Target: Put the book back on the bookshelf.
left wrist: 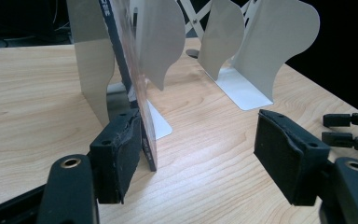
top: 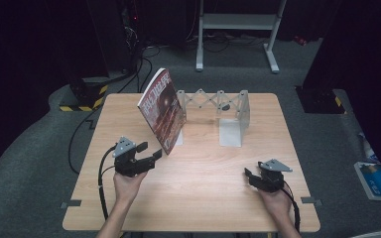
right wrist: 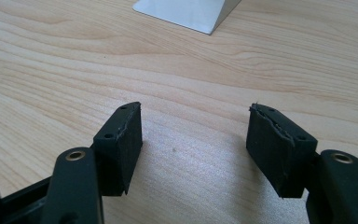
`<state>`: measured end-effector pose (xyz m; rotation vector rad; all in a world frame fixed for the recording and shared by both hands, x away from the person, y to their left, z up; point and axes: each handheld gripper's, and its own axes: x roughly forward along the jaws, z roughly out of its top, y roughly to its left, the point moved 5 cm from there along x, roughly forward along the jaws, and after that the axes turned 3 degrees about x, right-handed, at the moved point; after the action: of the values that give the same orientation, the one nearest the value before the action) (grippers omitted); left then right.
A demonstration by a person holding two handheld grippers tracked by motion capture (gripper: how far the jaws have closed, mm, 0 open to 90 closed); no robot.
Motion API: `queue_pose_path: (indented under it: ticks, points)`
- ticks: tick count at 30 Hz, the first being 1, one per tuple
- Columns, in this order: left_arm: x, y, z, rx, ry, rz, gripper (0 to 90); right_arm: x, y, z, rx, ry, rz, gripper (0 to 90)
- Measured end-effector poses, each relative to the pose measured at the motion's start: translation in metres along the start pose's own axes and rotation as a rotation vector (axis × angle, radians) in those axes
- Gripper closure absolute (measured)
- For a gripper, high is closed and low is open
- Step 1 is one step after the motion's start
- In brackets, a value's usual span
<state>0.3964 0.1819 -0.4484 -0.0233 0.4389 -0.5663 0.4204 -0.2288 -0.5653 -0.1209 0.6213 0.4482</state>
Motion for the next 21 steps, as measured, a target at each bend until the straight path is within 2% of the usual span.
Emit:
queue_pose_path:
  ticks: [21]
  points:
    - [0.008,-0.006,-0.018,-0.022,0.019,-0.028,31.6,0.0,0.0,0.0,0.0,0.0,0.0,36.0]
